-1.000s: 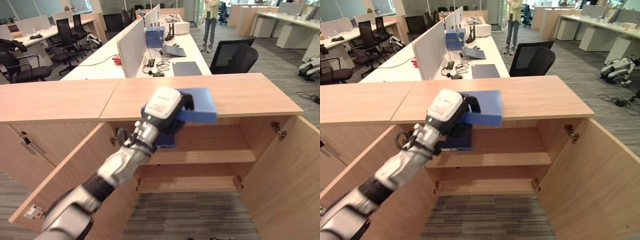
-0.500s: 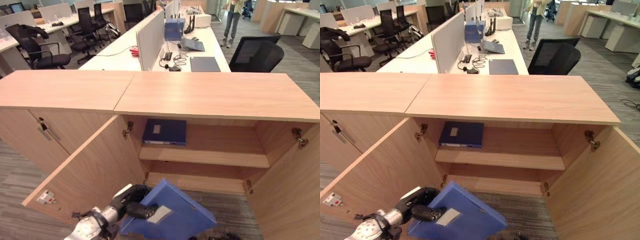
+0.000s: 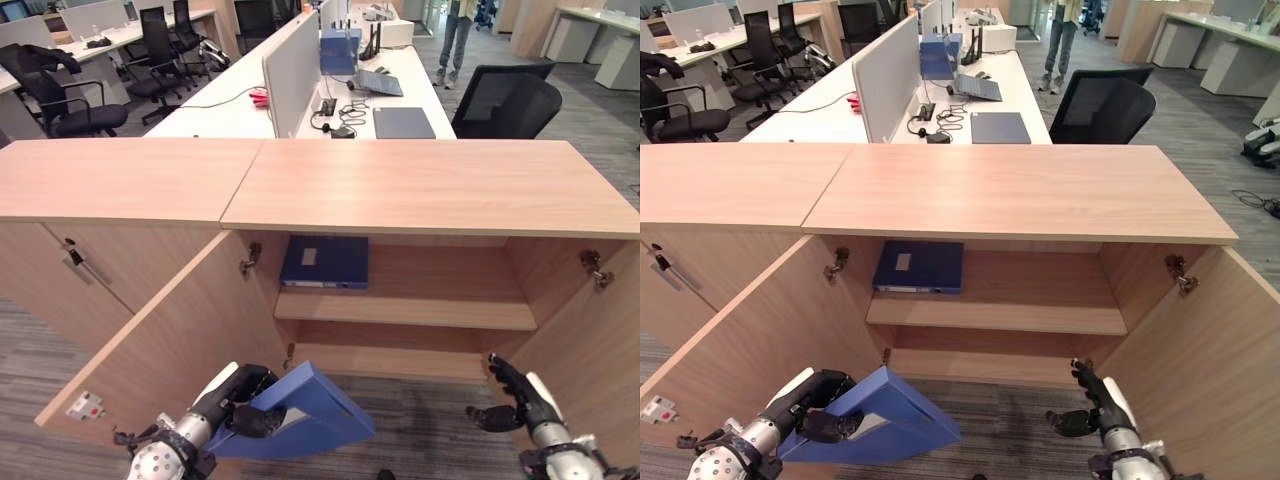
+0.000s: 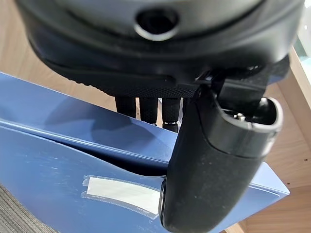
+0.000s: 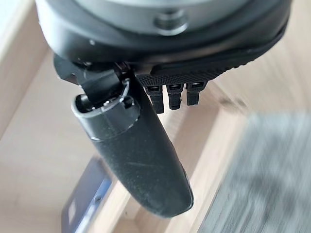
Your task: Put the empty folder in the office cabinet
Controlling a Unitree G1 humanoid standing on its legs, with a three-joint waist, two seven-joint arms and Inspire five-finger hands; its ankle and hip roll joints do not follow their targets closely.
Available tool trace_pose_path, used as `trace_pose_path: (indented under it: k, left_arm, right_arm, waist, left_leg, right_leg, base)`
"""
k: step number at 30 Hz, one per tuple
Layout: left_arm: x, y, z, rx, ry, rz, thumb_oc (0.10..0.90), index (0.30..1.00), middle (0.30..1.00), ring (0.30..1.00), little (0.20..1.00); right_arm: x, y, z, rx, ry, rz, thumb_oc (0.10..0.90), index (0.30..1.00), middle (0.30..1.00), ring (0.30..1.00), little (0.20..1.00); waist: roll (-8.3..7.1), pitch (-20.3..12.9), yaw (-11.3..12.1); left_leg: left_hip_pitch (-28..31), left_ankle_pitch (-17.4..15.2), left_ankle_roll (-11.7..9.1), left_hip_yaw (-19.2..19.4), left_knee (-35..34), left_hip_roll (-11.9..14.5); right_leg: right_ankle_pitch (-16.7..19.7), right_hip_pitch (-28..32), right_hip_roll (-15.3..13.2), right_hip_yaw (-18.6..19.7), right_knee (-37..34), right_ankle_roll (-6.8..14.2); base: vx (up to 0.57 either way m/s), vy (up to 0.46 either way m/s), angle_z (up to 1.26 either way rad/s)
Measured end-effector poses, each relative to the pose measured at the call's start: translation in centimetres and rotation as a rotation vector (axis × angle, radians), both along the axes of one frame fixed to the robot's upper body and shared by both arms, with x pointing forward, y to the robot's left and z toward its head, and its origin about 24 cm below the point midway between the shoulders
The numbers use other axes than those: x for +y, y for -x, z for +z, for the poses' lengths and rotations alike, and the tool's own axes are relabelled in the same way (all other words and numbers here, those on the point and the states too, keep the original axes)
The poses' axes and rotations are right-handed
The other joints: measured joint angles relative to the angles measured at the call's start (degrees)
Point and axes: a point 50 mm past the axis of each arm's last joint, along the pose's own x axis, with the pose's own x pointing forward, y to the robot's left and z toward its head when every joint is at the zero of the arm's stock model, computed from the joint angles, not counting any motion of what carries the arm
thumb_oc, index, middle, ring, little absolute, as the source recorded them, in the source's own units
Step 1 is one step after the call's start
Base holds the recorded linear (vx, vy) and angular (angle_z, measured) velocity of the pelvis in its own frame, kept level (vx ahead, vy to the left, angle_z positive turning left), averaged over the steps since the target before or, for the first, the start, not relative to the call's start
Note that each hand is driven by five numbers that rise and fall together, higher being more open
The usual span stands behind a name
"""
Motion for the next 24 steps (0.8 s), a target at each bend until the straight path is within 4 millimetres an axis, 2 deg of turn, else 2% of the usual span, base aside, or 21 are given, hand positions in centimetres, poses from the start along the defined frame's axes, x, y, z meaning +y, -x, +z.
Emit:
trace_pose_path:
  k: [3,5,8,11,14,18,24]
  left_arm:
    - [-0.5,-0.7,0.9,-0.051,0.015,-0.025,0.400,0.300,0.300,0.300,0.300]
    - [-1.0,-1.5,1.5,-0.084,0.027,-0.055,0.400,0.300,0.300,0.300,0.300]
    - [-1.5,-2.6,2.5,-0.144,0.034,-0.082,0.400,0.300,0.300,0.300,0.300]
    - [-1.5,-3.0,2.8,-0.158,0.032,-0.085,0.400,0.300,0.300,0.300,0.300]
    - [-1.6,-3.3,3.0,-0.172,0.033,-0.092,0.400,0.300,0.300,0.300,0.300]
    - [-1.8,-4.4,3.9,-0.214,0.029,-0.108,0.400,0.300,0.300,0.300,0.300]
    - [-2.3,-4.8,4.5,-0.246,0.035,-0.132,0.400,0.300,0.300,0.300,0.300]
  right_arm:
    - [1.6,-1.5,1.1,-0.017,-0.014,0.160,0.800,0.900,0.900,0.900,0.900]
    - [3.0,-2.8,0.5,0.029,0.008,0.276,0.800,0.900,0.900,0.900,0.900]
    - [4.9,-3.2,0.0,0.067,-0.016,0.377,0.800,0.900,0.900,0.900,0.900]
    - [6.8,-4.7,0.4,0.047,-0.025,0.472,0.800,0.900,0.900,0.900,0.900]
    - [7.3,-5.8,1.3,0.004,-0.015,0.493,0.800,0.900,0.900,0.900,0.900]
    - [7.7,-7.2,2.5,-0.048,-0.008,0.513,0.800,0.900,0.900,0.900,0.900]
    - [8.8,-6.9,2.1,-0.019,-0.100,0.550,0.800,0.900,0.900,0.900,0.900]
  waist:
    - [-0.13,0.0,0.0]
    - [-0.26,0.1,0.2]
    - [-0.20,0.2,1.7]
    - [-0.21,0.2,1.9]
    - [-0.28,0.2,1.7]
    - [-0.32,0.2,2.9]
    - [-0.33,0.2,3.0]
  left_leg:
    - [0.1,0.0,-0.1,-0.1,0.0,0.2]
    - [0.2,-0.1,-0.2,-0.2,0.0,0.3]
    - [0.2,-0.1,-0.2,-0.5,0.0,0.3]
    - [0.2,0.1,-0.1,-0.7,0.1,0.3]
    - [0.2,0.2,-0.1,-0.7,0.2,0.2]
    - [0.3,0.2,-0.1,-0.8,0.2,0.2]
    - [0.3,0.2,-0.1,-1.6,0.2,0.2]
  right_leg:
    - [-0.1,0.1,0.2,-0.1,0.0,-0.1]
    - [-0.1,0.3,0.2,-0.1,0.0,-0.2]
    - [-0.1,0.4,0.2,-0.5,0.0,-0.2]
    - [-0.1,0.6,0.2,-0.7,0.0,-0.3]
    - [0.2,0.5,0.1,-0.7,0.0,-0.6]
    - [-0.1,0.6,0.1,-0.8,0.0,-0.3]
    - [-0.1,0.9,0.0,-1.6,0.0,-0.3]
  base:
    - [0.00,0.000,0.00]
    - [0.00,-0.006,0.02]
    - [0.00,-0.007,0.06]
    - [-0.01,-0.007,0.04]
    - [-0.02,-0.003,0.01]
    - [0.00,0.000,0.00]
    - [0.00,-0.002,0.05]
